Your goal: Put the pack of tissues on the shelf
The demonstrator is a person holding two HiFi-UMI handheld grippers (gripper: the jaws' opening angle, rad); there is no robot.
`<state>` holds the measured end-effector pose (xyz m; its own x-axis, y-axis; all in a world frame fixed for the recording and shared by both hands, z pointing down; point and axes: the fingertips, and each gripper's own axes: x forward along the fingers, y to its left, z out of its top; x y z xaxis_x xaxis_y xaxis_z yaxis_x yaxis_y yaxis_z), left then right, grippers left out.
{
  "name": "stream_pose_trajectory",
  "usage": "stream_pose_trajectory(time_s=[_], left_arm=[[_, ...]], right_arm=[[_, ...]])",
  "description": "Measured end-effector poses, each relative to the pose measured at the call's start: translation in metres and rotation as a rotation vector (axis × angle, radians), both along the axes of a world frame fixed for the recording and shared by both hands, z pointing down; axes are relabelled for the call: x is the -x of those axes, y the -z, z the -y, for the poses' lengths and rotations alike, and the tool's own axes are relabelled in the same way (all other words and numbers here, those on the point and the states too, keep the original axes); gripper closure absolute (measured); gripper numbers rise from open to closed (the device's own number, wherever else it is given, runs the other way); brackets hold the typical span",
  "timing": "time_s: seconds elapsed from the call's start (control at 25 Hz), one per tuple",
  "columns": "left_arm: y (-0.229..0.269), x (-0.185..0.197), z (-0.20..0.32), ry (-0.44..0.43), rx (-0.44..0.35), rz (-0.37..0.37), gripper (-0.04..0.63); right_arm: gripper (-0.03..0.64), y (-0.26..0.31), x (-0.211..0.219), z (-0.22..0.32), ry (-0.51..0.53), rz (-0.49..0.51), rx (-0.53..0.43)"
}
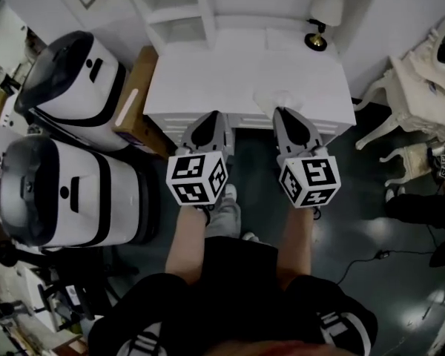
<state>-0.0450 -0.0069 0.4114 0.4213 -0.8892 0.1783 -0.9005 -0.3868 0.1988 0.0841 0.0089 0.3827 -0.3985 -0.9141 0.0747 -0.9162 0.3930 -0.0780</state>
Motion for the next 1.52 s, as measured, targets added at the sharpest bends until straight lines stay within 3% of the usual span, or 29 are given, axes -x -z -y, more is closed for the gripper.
stream_pose_trajectory(time_s=[0.28,0.52,0.72,1.04,1.36,1.52], left_arm=[[-0.011,0.027,0.047,0.040,0.023,0.027,0.584],[-0.034,0.064,0.092,0.092,0.051,-0.005,0.584],[-0.028,0.111,0.134,0.171,0.007,-0.001,0.585],[-0.010,0.156,0.181,0.224,-0.036,-0.078,0.584],[-0.011,0.191,0.220,0.248,-0.060,-0.114,0.584],[-0.022,0.146,0.247,0.152,-0.022,-0.161,0.584]], right_arm=[[0.592,-0.015,0.036,0.052,0.066,0.032,0.023],[0.592,-0.036,0.064,0.098,0.101,0.027,0.076],[0.592,-0.036,0.096,0.142,0.151,0.028,0.095],[0.592,-0.011,0.174,0.187,0.309,0.007,0.059],[0.592,-0.013,0.192,0.220,0.300,0.057,0.075],[0.592,-0.029,0.149,0.229,0.200,0.058,0.135]])
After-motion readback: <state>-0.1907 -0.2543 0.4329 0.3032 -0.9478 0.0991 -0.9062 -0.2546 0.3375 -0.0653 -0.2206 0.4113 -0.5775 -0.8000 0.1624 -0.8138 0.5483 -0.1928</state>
